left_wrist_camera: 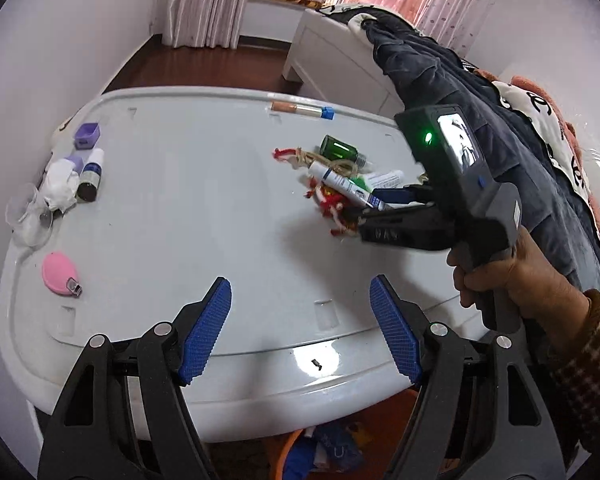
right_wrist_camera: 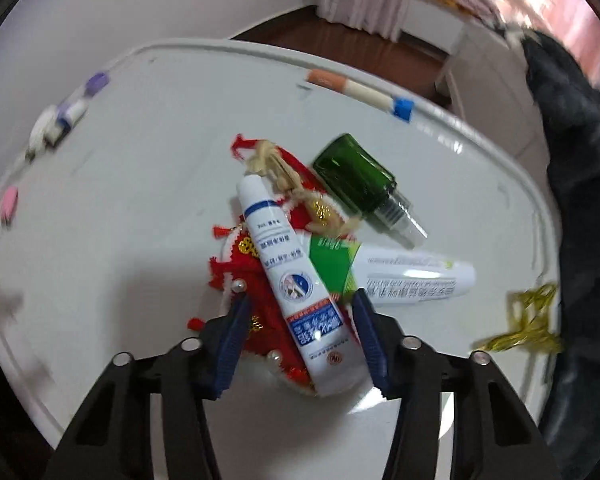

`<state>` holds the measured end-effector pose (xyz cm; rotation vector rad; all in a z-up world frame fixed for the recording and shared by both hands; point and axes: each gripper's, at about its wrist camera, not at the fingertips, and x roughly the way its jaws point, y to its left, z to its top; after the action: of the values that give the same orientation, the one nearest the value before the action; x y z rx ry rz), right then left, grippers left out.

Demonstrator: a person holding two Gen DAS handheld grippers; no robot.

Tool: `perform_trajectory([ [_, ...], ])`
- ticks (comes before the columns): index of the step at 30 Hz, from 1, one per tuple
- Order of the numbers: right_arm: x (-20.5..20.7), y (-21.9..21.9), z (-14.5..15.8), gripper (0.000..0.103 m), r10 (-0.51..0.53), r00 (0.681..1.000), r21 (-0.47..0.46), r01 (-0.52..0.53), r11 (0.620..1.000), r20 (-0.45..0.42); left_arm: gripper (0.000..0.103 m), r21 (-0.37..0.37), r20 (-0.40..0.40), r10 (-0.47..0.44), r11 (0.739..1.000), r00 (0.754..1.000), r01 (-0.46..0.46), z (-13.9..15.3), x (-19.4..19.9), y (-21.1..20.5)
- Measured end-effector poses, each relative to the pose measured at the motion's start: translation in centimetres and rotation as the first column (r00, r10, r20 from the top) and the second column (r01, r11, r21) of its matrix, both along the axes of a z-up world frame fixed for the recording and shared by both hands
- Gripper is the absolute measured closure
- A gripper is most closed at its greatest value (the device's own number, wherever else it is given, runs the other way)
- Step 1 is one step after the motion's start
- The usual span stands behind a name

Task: Collect trash
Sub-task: 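Grasp the white ointment tube with the right tool while the left tool grasps the green bottle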

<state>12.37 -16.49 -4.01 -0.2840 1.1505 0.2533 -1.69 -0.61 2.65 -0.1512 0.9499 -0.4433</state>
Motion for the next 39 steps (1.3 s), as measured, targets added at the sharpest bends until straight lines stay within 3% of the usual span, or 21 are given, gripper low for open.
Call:
perform_trajectory([
  [1, 0.1, -0.3, 0.0, 0.075, -0.019, 1.0, 0.023, 0.019, 1.0, -0.018, 0.033, -0.016, -0.011, 0.004, 1.0, 1.0, -0.004, -0.1, 0.1, 0.2],
  [5, -0.6, -1.2, 0.8, 0.081, -0.071, 0.994, 0.152, 0.084, 0.985, -0.086, 0.033, -0.044, -0.033, 0.018, 0.999, 0.999, -0.02, -0.3, 0.4, 0.5],
  [8, -2.9, -1.9, 2.0, 0.083, -0.075, 0.994, 0.255, 0.094, 0.962, -0.082, 0.033, -0.043, -0.037, 0.022, 0.999, 0.999, -0.023, -0.4, 0.5, 0.3],
  [13, -6.3, -3.5, 3.9, 0.089, -0.094, 0.993, 0.339, 0.111, 0.934, -0.068, 0.033, -0.03, -0.046, 0.014, 0.999, 0.999, -0.016, -0.7, 0.5, -0.4],
  [19, -7.6, -5.1, 4.7, 0.092, -0.11, 0.993, 0.305, 0.114, 0.946, -0.03, 0.033, 0.002, -0.04, -0.001, 1.0, 0.999, 0.001, -1.1, 0.5, -1.8],
  [27, -5.7, -4.9, -0.1, 0.09, -0.085, 0.994, 0.232, 0.098, 0.968, -0.062, 0.033, 0.027, -0.043, -0.027, 0.999, 0.999, 0.028, -1.7, 0.6, -3.3],
  [31, -5.4, -4.9, -0.3, 0.093, -0.092, 0.995, 0.23, 0.1, 0.968, -0.047, 0.033, 0.04, -0.048, -0.029, 0.999, 0.998, 0.031, -1.5, 0.9, -3.8],
  [35, -5.6, -6.5, 0.8, 0.093, -0.146, 0.987, 0.327, 0.161, 0.931, -0.07, 0.033, 0.091, -0.006, -0.073, 0.993, 0.997, 0.073, 0.1, 1.9, -4.9],
  [39, -6.2, -9.4, 2.5, 0.093, -0.203, 0.972, 0.482, 0.237, 0.844, -0.122, 0.028, 0.14, 0.017, -0.1, 0.985, 0.995, 0.097, 1.0, 5.8, -6.8],
])
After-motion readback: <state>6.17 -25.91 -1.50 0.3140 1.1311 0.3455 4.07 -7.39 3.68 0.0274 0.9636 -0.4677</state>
